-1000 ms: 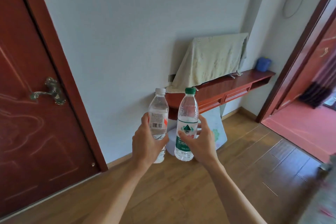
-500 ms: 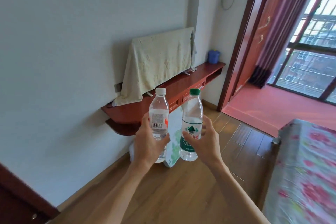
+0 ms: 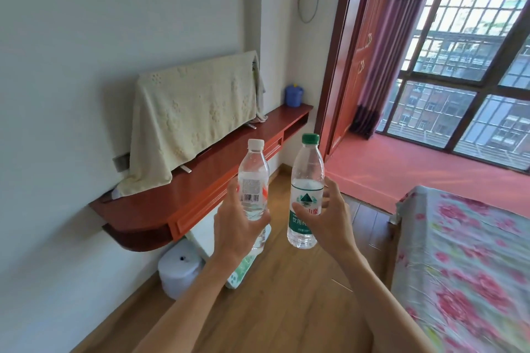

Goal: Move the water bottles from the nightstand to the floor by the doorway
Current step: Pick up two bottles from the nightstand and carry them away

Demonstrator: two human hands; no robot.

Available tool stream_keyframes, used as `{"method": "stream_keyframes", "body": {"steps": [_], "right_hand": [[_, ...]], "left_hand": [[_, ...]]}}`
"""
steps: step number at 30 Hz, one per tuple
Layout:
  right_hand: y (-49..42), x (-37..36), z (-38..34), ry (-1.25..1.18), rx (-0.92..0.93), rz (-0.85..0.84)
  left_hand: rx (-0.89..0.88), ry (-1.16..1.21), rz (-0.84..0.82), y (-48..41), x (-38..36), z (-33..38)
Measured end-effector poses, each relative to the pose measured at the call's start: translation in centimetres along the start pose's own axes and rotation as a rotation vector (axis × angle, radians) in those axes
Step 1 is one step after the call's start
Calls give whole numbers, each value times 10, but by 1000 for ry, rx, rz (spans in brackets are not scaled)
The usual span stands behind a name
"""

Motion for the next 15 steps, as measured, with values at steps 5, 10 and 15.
{"method": "stream_keyframes", "body": {"steps": [5,10,15], "right_hand": [[-37,8,11,15,-2,40],[-83,14,27,44,-19,89],[-141,25,40,56,-25,157]], "left_hand": [[-27,52,5,-33,-40,-4],[-26,83,-30,-74,-91,-22],[-37,92,-75,-125,-147,-34]]}}
Point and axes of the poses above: each hand's wrist, its own y-axis away from the middle knuckle, its own x-axis out of the back of the hand, z = x × y, the point moved 7 cm from there along -y, towards the middle knuckle, and after that the axes turned 13 degrees about -x, right-handed, at the moved point
